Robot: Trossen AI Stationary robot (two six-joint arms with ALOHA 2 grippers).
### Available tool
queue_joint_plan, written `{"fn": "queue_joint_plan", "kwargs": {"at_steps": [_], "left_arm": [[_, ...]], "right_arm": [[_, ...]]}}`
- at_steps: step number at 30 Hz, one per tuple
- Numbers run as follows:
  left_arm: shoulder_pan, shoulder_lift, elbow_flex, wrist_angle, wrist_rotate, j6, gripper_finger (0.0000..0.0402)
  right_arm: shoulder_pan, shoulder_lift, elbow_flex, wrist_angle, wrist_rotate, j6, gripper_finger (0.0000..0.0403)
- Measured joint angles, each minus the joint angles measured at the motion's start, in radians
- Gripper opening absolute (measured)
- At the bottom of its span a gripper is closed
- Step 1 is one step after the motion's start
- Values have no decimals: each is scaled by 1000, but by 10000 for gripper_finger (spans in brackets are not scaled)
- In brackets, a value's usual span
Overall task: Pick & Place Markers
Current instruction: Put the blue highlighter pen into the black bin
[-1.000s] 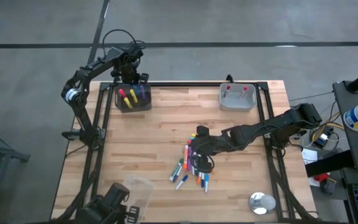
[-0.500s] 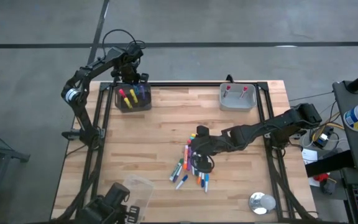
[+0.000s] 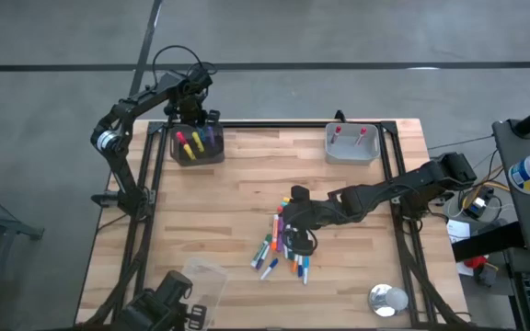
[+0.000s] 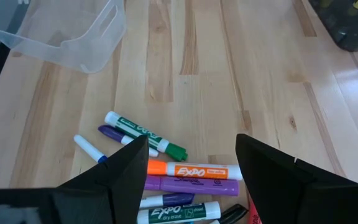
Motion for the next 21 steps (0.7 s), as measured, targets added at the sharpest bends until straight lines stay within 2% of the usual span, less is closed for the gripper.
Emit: {"fn": "queue_joint_plan", "kwargs": {"at_steps": [21], "left_arm": [[0,0,-3,5,0,-27,78]], "right_arm": [[0,0,0,3,0,0,236]]}}
